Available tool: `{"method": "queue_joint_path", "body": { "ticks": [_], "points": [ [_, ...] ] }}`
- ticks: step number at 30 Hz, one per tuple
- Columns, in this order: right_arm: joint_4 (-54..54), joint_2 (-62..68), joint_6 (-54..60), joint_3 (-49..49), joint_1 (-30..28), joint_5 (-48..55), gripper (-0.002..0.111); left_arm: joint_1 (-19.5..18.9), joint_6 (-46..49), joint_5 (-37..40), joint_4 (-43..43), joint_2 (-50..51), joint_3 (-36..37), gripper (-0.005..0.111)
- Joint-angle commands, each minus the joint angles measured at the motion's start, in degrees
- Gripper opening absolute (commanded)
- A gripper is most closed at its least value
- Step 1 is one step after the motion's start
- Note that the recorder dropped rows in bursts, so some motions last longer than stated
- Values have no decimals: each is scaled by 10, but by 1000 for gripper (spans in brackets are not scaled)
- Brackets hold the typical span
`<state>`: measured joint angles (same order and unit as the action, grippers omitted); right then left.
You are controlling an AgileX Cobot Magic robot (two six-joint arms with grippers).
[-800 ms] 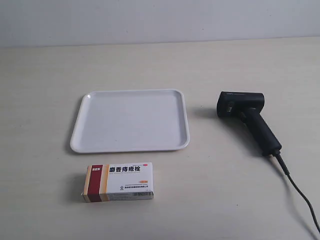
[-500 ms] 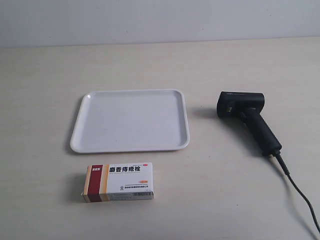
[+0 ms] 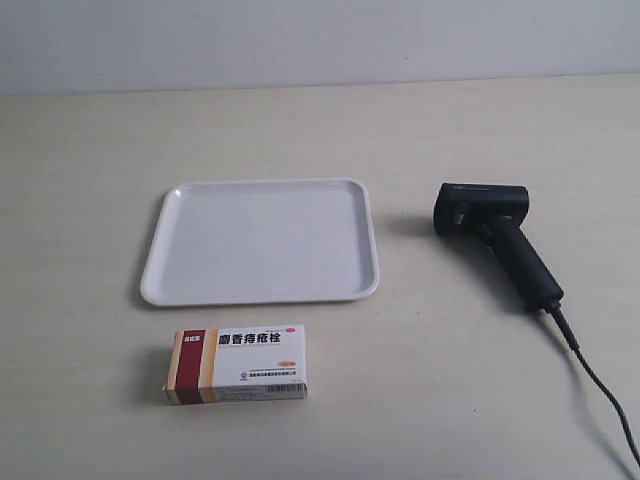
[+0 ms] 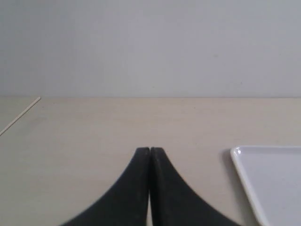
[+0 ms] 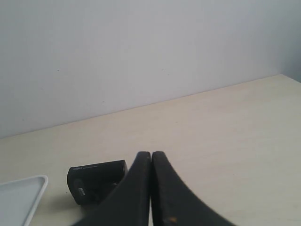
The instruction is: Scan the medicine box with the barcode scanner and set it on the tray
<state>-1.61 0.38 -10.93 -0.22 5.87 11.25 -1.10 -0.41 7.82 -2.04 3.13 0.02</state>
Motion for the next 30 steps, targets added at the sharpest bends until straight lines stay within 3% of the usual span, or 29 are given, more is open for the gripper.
{"method": "queue_joint_path", "body": {
  "ticks": [1, 3, 6, 10, 13, 15, 16, 17, 18, 19, 20, 23, 24, 26, 29, 30],
  "points": [
    [5, -4, 4, 2, -4, -2, 0, -1, -93, -120, 13, -2, 0, 3],
    [3, -4, 4, 2, -4, -2, 0, -1, -242, -199, 14, -2, 0, 3],
    [2, -4, 4, 2, -4, -5, 0, -1, -293, -297, -55, 7, -2, 1],
    [2, -4, 4, 2, -4, -5, 0, -1, -287, -174, -87, 91, -113, 0],
    [2, -4, 4, 2, -4, -6, 0, 4, -277, -64, -137, 223, -206, 0],
    [2, -4, 4, 2, -4, -6, 0, 49, -246, 20, -137, 351, -255, 0],
    [1, -4, 4, 2, -4, -6, 0, 114, -191, 28, -136, 442, -271, 0],
    [1, -4, 4, 2, -4, -6, 0, 154, -167, 26, -136, 479, -277, 0],
    [1, -4, 4, 2, -4, -6, 0, 239, -118, 29, -136, 570, -300, 0],
    [1, -4, 4, 2, -4, -6, 0, 272, -84, 32, -136, 615, -315, 0],
    [1, -4, 4, 2, -4, -6, 0, 338, -17, 44, -136, 696, -346, 0],
    [1, -4, 4, 2, -4, -6, 0, 424, 17, 62, -138, 829, -395, 2],
    [1, -4, 4, 2, -4, -6, 0, 436, 17, 59, -138, 846, -403, 6],
    [1, -4, 4, 2, -4, -6, 0, 450, 12, 58, -138, 873, -413, 30],
    [1, -4, 4, 2, -4, -6, 0, 452, 27, 58, -139, 876, -413, 85],
    [1, -4, 4, 2, -4, -8, 0, 452, 39, 58, -139, 876, -413, 96]
  ]
}}
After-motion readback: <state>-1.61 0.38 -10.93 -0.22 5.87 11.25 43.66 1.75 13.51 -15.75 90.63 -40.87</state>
